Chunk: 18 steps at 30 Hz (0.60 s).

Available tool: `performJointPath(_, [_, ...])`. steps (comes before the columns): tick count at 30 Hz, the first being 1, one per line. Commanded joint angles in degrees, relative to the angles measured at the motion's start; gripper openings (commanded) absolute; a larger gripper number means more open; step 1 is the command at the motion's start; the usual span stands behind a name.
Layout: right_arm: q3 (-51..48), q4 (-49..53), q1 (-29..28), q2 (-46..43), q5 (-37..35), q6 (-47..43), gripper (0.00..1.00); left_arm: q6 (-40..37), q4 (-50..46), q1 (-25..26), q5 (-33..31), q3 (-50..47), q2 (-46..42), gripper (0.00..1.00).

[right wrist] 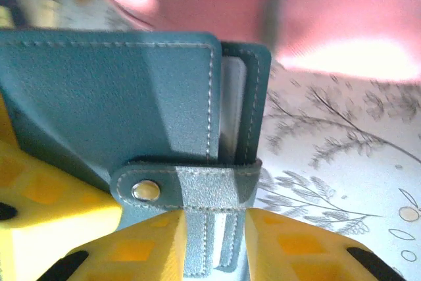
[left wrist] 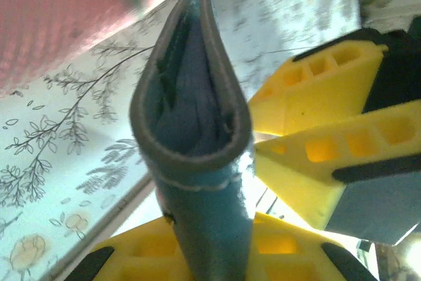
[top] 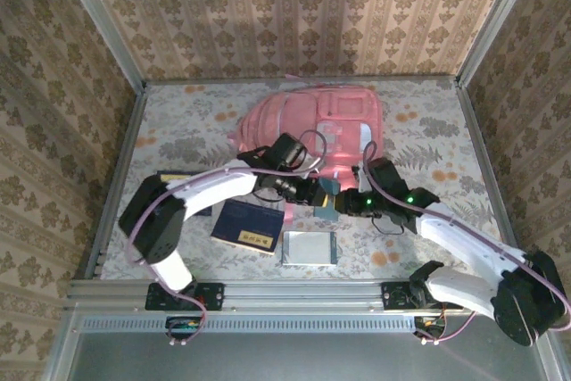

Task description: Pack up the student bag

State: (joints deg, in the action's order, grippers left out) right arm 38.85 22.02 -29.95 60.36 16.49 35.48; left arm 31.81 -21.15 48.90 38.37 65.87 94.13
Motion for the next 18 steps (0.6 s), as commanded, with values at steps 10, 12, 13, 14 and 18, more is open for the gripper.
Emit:
performJointPath(10, [20.64,12.26,-0.19,8.53,1.62,0.64,0.31,1.62,-4.52,-15.12,2.87,-5.0,-20.12,0.18])
performJointPath(12, [23.26,11.33,-0.19,10.43,2.11,1.4,0.31,1.31,-5.38,-18.27,3.28,-5.72,-22.07,0.17])
performJointPath(13, [24.49,10.97,-0.19,11.29,2.45,1.71,0.31,0.75,-6.31,-19.46,3.38,-5.69,-22.75,0.17])
performJointPath(14, [25.51,10.4,-0.19,12.21,2.79,2.08,0.31,-0.07,-7.51,-20.64,3.3,-5.58,-23.46,0.17])
performJointPath(18, [31.3,10.28,-0.28,16.65,3.55,2.64,0.31,-2.74,-11.0,-25.65,3.24,-5.52,-25.84,0.18])
